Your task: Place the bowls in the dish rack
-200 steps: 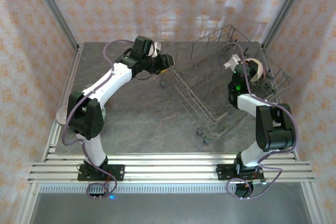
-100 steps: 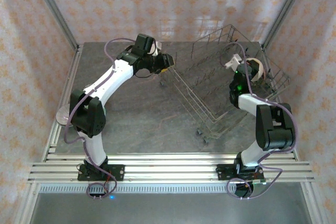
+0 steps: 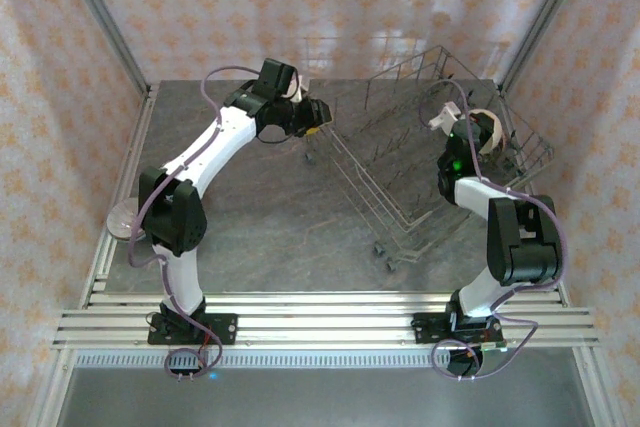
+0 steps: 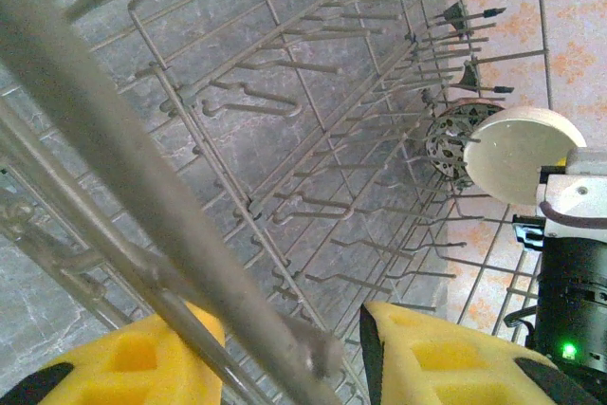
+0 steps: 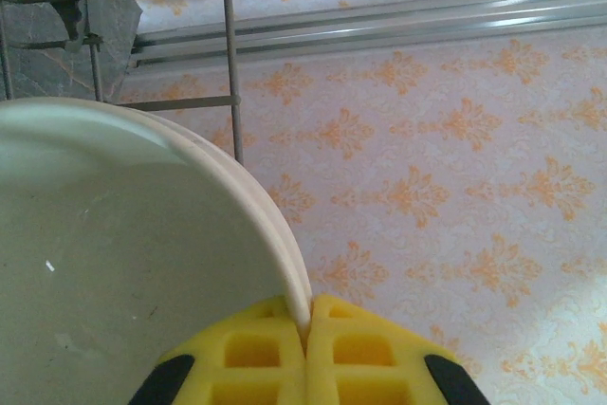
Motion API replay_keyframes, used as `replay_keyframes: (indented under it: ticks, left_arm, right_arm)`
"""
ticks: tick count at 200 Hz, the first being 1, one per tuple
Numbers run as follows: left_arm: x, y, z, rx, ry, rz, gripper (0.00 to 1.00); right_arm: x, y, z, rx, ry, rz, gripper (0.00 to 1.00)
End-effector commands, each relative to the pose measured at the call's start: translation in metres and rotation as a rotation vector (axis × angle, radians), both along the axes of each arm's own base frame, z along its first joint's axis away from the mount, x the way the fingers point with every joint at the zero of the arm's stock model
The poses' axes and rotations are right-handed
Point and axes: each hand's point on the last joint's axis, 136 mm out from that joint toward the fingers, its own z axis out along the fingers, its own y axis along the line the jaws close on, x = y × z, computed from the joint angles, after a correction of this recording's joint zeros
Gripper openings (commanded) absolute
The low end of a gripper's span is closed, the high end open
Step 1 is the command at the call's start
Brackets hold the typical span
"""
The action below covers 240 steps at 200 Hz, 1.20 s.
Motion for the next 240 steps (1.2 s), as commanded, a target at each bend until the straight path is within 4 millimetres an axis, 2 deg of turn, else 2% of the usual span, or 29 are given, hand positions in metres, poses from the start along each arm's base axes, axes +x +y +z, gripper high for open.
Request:
replay_keyframes:
  ticks: [1,73,116,196,216,240]
  left_arm:
    - [0.029,0.029,0.018,0.104,-0.179,-0.002,0.08]
    - [0.028,0.045,0.024,0.162,-0.201,0.008,0.06]
    - [0.027,0.043,0.026,0.148,-0.203,0.003,0.06]
    - [0.027,0.043,0.033,0.163,-0.219,-0.019,0.06]
    - [0.029,0.042,0.035,0.164,-0.22,-0.022,0.06]
    - [0.029,0.041,0.036,0.158,-0.221,-0.025,0.06]
  right_arm:
    - [-0.006,-0.025,-0.011,-0.021,0.065,-0.077,0.0]
    - [0.006,-0.002,0.021,-0.053,0.013,-0.02,0.0]
    - [0.007,0.02,0.021,-0.071,0.032,0.029,0.0]
    - [-0.006,0.02,0.055,-0.083,0.031,-0.005,0.0]
    - [-0.013,0.018,0.061,-0.079,0.031,-0.011,0.0]
    - [-0.018,0.012,0.059,-0.083,0.05,-0.028,0.0]
